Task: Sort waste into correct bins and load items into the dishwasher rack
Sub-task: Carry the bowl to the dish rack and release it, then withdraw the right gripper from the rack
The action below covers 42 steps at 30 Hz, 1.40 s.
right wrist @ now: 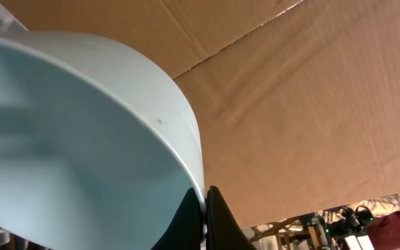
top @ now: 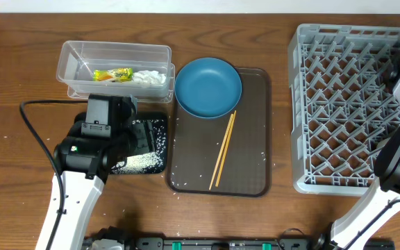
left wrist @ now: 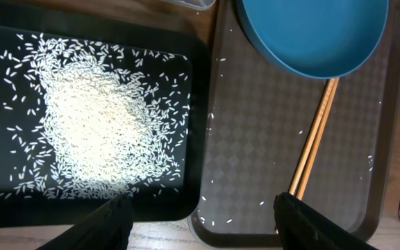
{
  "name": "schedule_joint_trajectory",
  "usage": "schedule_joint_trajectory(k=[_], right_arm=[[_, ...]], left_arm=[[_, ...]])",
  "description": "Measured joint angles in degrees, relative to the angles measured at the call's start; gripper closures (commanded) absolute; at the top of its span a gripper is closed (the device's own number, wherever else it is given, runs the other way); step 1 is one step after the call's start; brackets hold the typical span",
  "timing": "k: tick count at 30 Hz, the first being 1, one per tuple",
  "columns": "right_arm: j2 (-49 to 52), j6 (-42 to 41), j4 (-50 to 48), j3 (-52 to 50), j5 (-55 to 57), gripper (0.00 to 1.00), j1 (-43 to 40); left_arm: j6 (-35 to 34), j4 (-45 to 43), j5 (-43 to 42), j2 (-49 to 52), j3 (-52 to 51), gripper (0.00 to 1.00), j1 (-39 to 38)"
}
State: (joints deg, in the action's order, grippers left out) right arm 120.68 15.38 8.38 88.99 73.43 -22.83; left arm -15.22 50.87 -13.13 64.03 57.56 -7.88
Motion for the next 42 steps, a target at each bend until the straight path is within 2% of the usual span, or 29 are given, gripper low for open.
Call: schedule_joint_trajectory(k=[15, 17, 20, 21, 26, 30, 33, 36, 38, 42], right_arm=[[0.79, 0.17, -0.85, 0.00, 0.28, 0.98, -1.73], [0.79, -0.39, 0.85, 0.02, -0.20, 0.87, -1.55], [0.79, -1.66, 6.91, 0.04, -4.83, 0.51, -1.09], [0.81, -2.12, 9.01, 0.02, -6.80, 0.47, -0.76], [0.81, -6.95, 17.77, 0.02, -16.65, 0.41, 1.97], [-0.26, -10.73, 20.81, 0.02, -19.23, 0.34, 3.26], [-2.38, -12.39, 22.40, 0.02, -25.70, 0.29, 3.50], [-5.46, -13.25, 23.37, -0.04, -32.00, 0.28, 4.52], [-8.96, -13.51, 23.67, -0.07, -38.34, 0.27, 5.81], [-16.83, -14.43, 24.55, -0.04, -57.77, 0.29, 9.44]], left_arm=[[0.00, 0.37, 0.00, 0.00, 0.00, 0.32, 0.00], [0.00, 0.37, -0.02, 0.00, 0.00, 0.32, 0.00], [0.00, 0.39, -0.02, 0.00, 0.00, 0.32, 0.00], [-0.02, 0.39, 0.00, 0.00, 0.00, 0.32, 0.00], [0.00, 0.39, -0.02, 0.00, 0.00, 0.32, 0.00], [0.00, 0.44, -0.02, 0.00, 0.00, 0.32, 0.00], [-0.02, 0.39, 0.00, 0.00, 0.00, 0.32, 0.00], [0.00, 0.42, -0.02, 0.00, 0.00, 0.32, 0.00], [0.00, 0.42, -0.02, 0.00, 0.00, 0.32, 0.00], [-0.02, 0.42, -0.02, 0.00, 0.00, 0.31, 0.00]])
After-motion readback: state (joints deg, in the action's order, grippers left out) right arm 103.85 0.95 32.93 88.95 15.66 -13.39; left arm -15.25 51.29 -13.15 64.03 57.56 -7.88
